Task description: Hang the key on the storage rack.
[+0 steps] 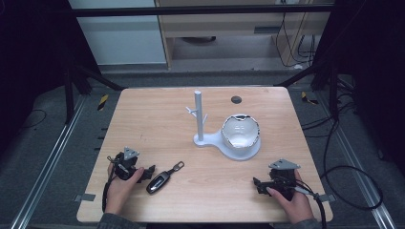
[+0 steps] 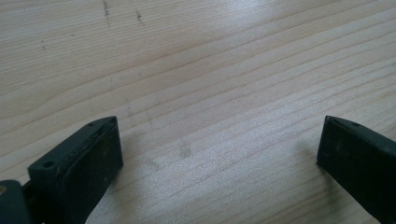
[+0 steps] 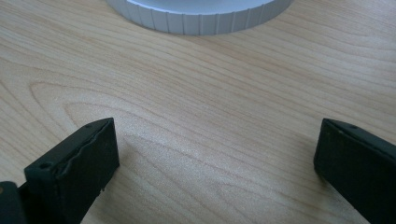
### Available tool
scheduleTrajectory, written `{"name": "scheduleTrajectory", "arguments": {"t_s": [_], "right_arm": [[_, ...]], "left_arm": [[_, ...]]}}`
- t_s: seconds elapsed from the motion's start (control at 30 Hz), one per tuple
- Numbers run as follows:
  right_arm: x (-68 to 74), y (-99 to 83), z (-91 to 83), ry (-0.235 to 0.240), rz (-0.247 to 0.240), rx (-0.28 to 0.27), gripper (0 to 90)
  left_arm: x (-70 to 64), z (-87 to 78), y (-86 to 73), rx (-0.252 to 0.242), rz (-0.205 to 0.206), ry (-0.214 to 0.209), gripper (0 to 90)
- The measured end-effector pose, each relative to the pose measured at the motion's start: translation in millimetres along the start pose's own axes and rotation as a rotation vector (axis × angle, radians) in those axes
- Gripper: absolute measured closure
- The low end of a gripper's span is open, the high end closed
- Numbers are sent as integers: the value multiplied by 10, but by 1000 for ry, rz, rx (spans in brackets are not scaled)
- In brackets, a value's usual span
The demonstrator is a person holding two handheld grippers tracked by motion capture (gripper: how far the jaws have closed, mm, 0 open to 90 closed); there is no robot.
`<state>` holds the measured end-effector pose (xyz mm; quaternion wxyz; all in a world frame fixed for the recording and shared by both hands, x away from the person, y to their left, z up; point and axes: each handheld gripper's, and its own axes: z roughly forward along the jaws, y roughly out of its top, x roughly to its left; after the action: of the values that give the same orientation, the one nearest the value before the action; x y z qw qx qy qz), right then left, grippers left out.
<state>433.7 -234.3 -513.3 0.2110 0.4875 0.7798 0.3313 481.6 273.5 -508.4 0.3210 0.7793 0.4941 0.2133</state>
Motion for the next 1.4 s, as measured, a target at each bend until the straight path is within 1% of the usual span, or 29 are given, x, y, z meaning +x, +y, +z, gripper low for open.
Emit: {"name": "scheduleTrajectory", "arguments": {"t_s": [0.13, 0.17, 0.2, 0.23, 0.27, 0.33, 0.4, 0.43, 0.5, 0.53, 0.57, 0.63, 0.67, 0.7, 0.77, 0.83, 0.87, 0.9, 0.93, 0.97, 1.0, 1.07, 1.1, 1.13, 1.2, 1.23, 1.27, 1.3, 1.4], "right_arm": [[-1, 6, 8, 4, 0, -1, 4], [-2, 6, 9, 4, -1, -1, 4], [-2, 6, 9, 4, -1, -1, 4], [-2, 6, 9, 4, -1, -1, 4], [-2, 6, 9, 4, -2, -1, 4], [-3, 6, 9, 4, -2, -1, 4], [-1, 6, 8, 5, 0, -1, 4], [-1, 6, 8, 5, 0, -1, 4], [6, 1, 5, -5, 6, -1, 4], [10, 0, 2, -10, 9, 0, 4], [10, 0, 2, -10, 9, 0, 4], [9, 0, 2, -9, 8, -1, 4], [11, 0, 1, -7, 11, 0, 4], [16, -1, -6, -2, 20, 2, 4], [10, -7, -10, 1, 13, 1, 4], [-2, -12, -10, 6, -1, -1, 4], [-7, -15, -13, 13, -5, 0, 4], [-7, -15, -13, 13, -5, 0, 4], [-23, -15, -13, 21, -15, 0, 4], [-23, -15, -13, 21, -15, 0, 4], [-35, -13, -10, 24, -21, 0, 4], [-70, 4, 2, 26, -14, 2, 4], [-115, 16, 18, 14, -10, 1, 5], [-122, 21, 18, 16, 4, 2, 5], [-134, 19, 22, 11, -2, 1, 5], [-135, 18, 21, 13, -2, 1, 6], [-139, 17, 20, 14, -6, 0, 6], [-140, 15, 18, 14, -7, 0, 5], [-140, 11, 13, 13, -8, 0, 6]], "left_arm": [[-9, -12, -5, -2, -6, 5, 17], [-2, -38, 7, -22, -46, -13, 49], [-2, -38, 7, -22, -46, -13, 67], [5, -57, 15, -45, -72, -31, 67], [9, -89, 24, -66, -88, -32, 61], [1, -141, 34, -89, -99, -25, 61], [-44, -239, 51, -114, -81, -31, 65], [-44, -239, 51, -114, -81, -31, 66], [-96, -287, 88, -137, -59, -65, 67], [-153, -327, 169, -141, -30, -84, 68], [-153, -327, 169, -141, -30, -84, 68], [-226, -336, 270, -114, 3, -116, 68], [-272, -331, 325, -84, 32, -130, 68], [-368, -326, 448, -34, 74, -141, 68], [-444, -335, 581, -16, 98, -154, 68], [-510, -338, 703, 21, 132, -177, 68], [-510, -338, 703, 21, 132, -177, 67], [-543, -335, 752, 48, 148, -186, 67], [-611, -329, 819, 79, 171, -190, 67], [-611, -329, 819, 79, 171, -190, 67], [-636, -328, 843, 96, 184, -192, 67], [-686, -320, 867, 128, 200, -194, 66], [-728, -312, 877, 165, 229, -192, 65], [-728, -312, 877, 165, 229, -192, 64], [-778, -300, 878, 201, 255, -188, 64], [-801, -290, 878, 221, 262, -192, 64], [-846, -266, 885, 271, 282, -198, 64], [-867, -257, 896, 289, 301, -192, 64], [-914, -243, 930, 309, 320, -175, 69]]}}
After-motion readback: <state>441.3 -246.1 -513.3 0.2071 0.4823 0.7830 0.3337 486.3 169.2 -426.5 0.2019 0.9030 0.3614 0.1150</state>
